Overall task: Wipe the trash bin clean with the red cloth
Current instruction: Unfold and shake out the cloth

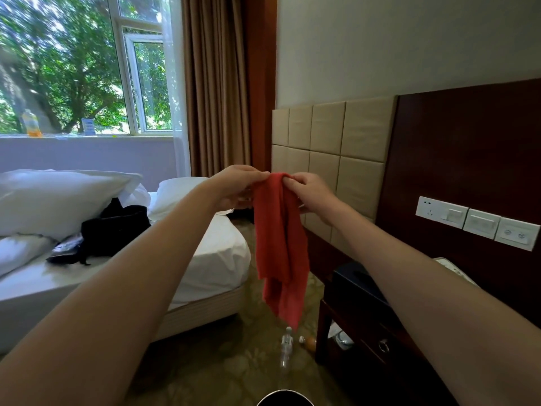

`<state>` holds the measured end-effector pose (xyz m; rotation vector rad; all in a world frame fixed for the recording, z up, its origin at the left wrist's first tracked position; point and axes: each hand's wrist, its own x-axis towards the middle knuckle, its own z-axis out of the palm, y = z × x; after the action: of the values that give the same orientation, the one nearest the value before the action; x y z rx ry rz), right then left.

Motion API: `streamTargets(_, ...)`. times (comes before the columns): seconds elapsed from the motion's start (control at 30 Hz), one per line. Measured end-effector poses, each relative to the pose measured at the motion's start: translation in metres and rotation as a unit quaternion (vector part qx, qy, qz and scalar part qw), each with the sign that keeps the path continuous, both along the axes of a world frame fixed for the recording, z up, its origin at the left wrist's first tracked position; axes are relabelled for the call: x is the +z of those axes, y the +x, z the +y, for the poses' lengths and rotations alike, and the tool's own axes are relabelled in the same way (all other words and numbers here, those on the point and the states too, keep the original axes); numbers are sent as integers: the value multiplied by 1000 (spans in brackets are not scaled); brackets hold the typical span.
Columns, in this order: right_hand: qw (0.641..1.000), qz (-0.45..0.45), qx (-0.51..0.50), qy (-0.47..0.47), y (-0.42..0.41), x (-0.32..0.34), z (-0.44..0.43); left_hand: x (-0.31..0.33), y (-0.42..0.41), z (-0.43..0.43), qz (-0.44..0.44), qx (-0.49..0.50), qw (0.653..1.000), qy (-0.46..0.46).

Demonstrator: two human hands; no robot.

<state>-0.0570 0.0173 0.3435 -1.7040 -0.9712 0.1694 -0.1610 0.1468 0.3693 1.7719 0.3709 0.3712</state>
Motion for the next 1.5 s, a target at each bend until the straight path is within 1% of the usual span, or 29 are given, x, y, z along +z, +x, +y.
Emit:
streamTargets(0.13, 1000, 5, 11, -10, -3, -2, -4, 0, 3, -5, 2, 2, 1000, -8)
streamTargets(0.23, 999, 13, 9, -29, 0, -5, -5, -2, 9, -5, -32, 30, 999, 10)
streamTargets(0.3, 997, 35, 25, -57, 3, -10, -8, -1, 12, -4, -70, 55, 996, 18)
streamTargets(0.4, 987, 101, 77, -94, 9, -27, -14, 2, 14, -4, -118, 71, 989, 60)
streamTargets(0.53, 966, 135, 109, -191, 13, -64, -19, 7, 11, 0, -161, 86, 981, 69)
streamTargets(0.63, 948, 110, 101, -279, 21, -95, -24, 13, 2, 14, -184, 91, 976, 66)
streamTargets(0.67, 946, 101, 92, -295, 24, -102, -25, 15, -2, 19, -188, 92, 975, 70)
streamTargets(0.83, 942, 82, 56, -319, 32, -110, -26, 13, -18, 40, -179, 106, 972, 108)
streamTargets(0.93, 939, 80, 36, -333, 36, -111, -26, 5, -22, 49, -178, 150, 962, 144)
streamTargets(1.0, 944, 88, 18, -318, 38, -109, -27, 0, -27, 55, -154, 191, 943, 222)
streamTargets(1.07, 955, 99, -13, -279, 42, -103, -28, -6, -34, 61, -111, 215, 920, 309)
streamTargets(1.13, 964, 87, -59, -244, 47, -94, -28, -14, -40, 71, -40, 217, 911, 349)
streamTargets(1.2, 966, 6, -114, -233, 55, -84, -29, -24, -45, 83, 55, 208, 902, 374)
streamTargets(1.27, 960, -77, -164, -215, 60, -75, -28, -34, -47, 91, 143, 164, 892, 396)
streamTargets(1.3, 955, -108, -177, -210, 61, -69, -29, -38, -48, 91, 175, 143, 891, 394)
streamTargets(1.37, 941, -169, -188, -226, 61, -57, -31, -44, -50, 86, 212, 111, 903, 357)
streamTargets(1.5, 900, -273, -206, -269, 60, -38, -39, -54, -52, 79, 224, 52, 949, 217)
